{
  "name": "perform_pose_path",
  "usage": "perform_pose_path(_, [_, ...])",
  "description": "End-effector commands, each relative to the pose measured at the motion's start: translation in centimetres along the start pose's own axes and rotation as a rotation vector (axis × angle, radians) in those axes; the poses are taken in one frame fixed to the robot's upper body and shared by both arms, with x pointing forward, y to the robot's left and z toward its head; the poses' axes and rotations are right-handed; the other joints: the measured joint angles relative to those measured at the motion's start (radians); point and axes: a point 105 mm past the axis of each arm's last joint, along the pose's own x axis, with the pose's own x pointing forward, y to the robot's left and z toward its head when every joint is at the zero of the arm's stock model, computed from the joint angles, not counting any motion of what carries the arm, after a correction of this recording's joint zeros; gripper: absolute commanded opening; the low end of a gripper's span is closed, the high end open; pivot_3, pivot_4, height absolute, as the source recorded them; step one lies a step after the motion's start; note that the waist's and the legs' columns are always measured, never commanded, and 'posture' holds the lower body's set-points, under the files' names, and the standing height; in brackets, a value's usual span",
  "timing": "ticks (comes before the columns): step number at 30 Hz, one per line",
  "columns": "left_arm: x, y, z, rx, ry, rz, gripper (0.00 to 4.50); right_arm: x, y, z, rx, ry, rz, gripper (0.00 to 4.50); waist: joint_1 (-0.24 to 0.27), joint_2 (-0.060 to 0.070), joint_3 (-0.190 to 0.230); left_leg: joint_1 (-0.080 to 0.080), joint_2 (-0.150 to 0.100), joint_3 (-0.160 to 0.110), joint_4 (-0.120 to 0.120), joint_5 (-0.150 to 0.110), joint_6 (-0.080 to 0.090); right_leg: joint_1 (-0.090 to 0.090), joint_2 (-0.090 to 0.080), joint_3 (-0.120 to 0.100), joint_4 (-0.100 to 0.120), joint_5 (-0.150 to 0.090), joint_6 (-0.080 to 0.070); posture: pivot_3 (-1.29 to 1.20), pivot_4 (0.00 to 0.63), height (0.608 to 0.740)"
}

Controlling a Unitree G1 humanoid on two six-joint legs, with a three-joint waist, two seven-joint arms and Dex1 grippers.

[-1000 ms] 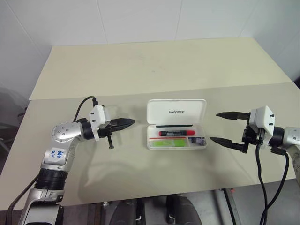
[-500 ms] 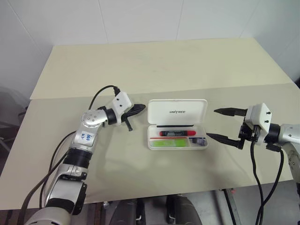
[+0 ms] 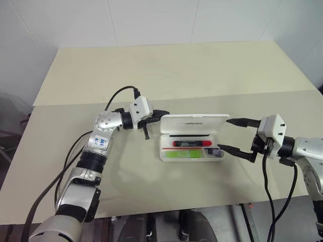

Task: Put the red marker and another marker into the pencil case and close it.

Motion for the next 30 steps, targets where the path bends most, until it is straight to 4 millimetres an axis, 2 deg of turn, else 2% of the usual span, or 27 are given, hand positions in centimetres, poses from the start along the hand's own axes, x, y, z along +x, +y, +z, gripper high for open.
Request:
perform_pose_path(1, [0.0, -1.1, 1.5, 0.087, -0.039, -0.101, 0.03, -0.6, -0.2, 1.4, -0.016, -0.03, -0.007, 4.5, 0.001, 0.0, 0.0, 0.0, 0.0, 0.0, 0.0, 0.0, 0.0, 0.0, 0.0, 0.0, 0.0, 0.0, 0.0, 0.0, 0.15, 0.74])
perform_pose_path(9, [1.1, -3.0, 2.5, 0.137, -0.059, -0.247, 0.03, -3.0, 0.2, 1.7, 0.096, 0.057, 0.059, 4.5, 0.001, 0.0, 0.0, -0.001, 0.0, -0.001, 0.002, -0.001, 0.002, 0.0, -0.001, 0.003, 0.0, 0.0, 0.0, 0.0, 0.15, 0.74])
perform_pose_path(17, [1.8, -3.5, 3.0, 0.138, -0.077, -0.28, 0.03, -4.9, -0.7, 2.5, 0.123, 0.103, 0.022, 4.5, 0.001, 0.0, 0.0, -0.001, 0.0, -0.001, 0.003, -0.001, 0.002, 0.001, -0.001, 0.004, 0.0, 0.0, 0.0, 0.0, 0.15, 0.74])
perform_pose_path(20, [2.0, -3.8, 3.1, 0.137, -0.08, -0.299, 0.03, -5.3, -0.7, 2.5, 0.134, 0.118, 0.019, 4.5, 0.001, 0.0, 0.0, -0.001, 0.0, -0.001, 0.003, -0.001, 0.002, 0.001, -0.001, 0.005, 0.0, 0.0, 0.0, 0.0, 0.15, 0.74])
perform_pose_path(24, [2.6, -5.3, 3.3, 0.122, -0.042, -0.388, 0.03, -5.5, -0.5, 2.5, 0.145, 0.128, 0.008, 4.5, 0.003, 0.0, 0.0, -0.001, 0.0, -0.001, 0.003, -0.001, 0.002, 0.001, -0.001, 0.005, 0.0, 0.0, 0.0, 0.0, 0.15, 0.74])
perform_pose_path(30, [3.0, -6.1, 2.6, 0.101, 0.038, -0.412, 0.03, -5.1, -0.2, 2.5, 0.147, 0.121, 0.004, 4.5, 0.002, 0.0, 0.0, -0.001, 0.0, -0.001, 0.003, -0.002, 0.002, 0.001, -0.001, 0.005, 0.0, 0.0, 0.0, 0.0, 0.15, 0.74])
